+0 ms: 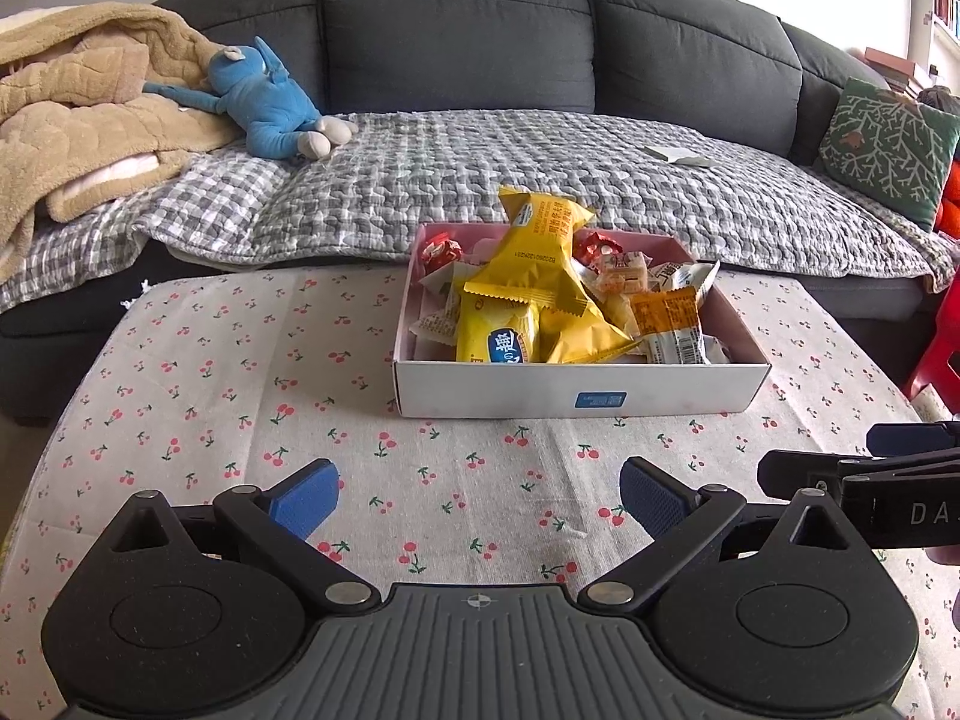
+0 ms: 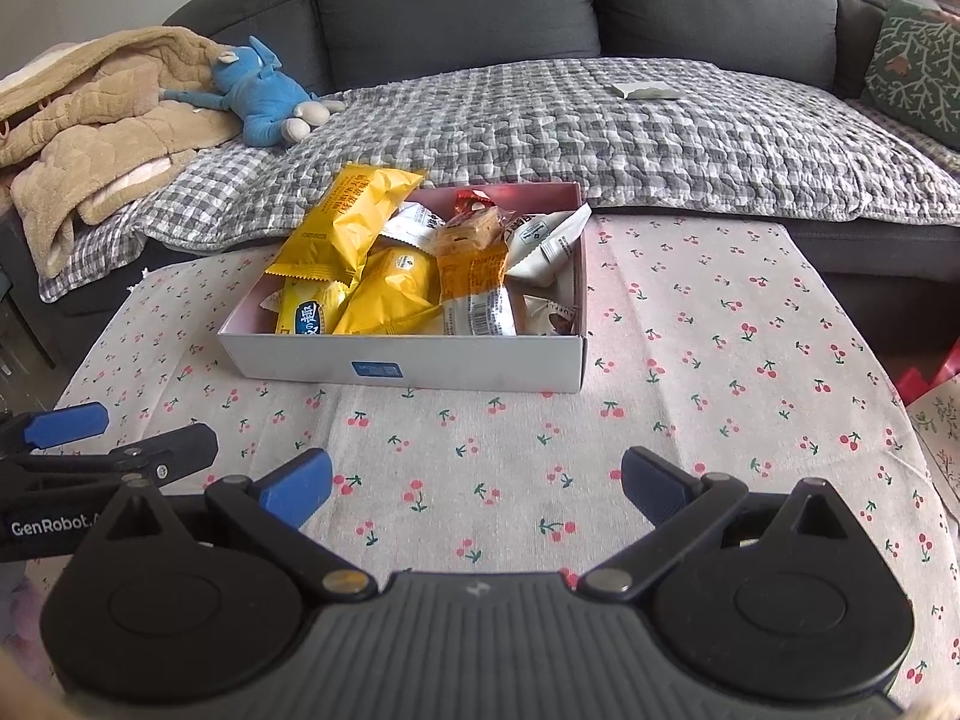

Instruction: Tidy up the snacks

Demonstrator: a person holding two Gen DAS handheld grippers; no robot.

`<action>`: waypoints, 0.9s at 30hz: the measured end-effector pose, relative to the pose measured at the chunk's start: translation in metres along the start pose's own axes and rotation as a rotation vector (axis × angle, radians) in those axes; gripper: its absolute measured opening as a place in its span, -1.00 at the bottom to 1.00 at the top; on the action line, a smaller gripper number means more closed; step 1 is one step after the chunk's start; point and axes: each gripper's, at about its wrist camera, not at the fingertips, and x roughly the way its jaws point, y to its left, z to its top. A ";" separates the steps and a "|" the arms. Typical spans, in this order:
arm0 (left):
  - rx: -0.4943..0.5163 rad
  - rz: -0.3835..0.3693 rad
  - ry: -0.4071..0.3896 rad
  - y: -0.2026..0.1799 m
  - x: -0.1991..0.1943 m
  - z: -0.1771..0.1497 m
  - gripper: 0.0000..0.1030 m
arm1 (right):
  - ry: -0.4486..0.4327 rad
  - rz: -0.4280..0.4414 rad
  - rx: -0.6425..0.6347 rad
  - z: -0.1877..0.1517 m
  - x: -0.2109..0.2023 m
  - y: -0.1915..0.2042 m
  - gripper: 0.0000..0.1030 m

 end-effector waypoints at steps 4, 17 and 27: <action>-0.005 -0.003 0.005 0.000 0.001 0.000 0.96 | 0.001 0.000 0.000 0.000 0.000 0.000 1.00; -0.003 -0.006 0.004 -0.001 0.000 0.000 0.96 | 0.008 -0.004 0.007 -0.001 0.002 -0.001 1.00; -0.001 -0.008 0.008 -0.001 0.000 -0.001 0.96 | 0.012 -0.006 0.008 -0.001 0.003 -0.002 1.00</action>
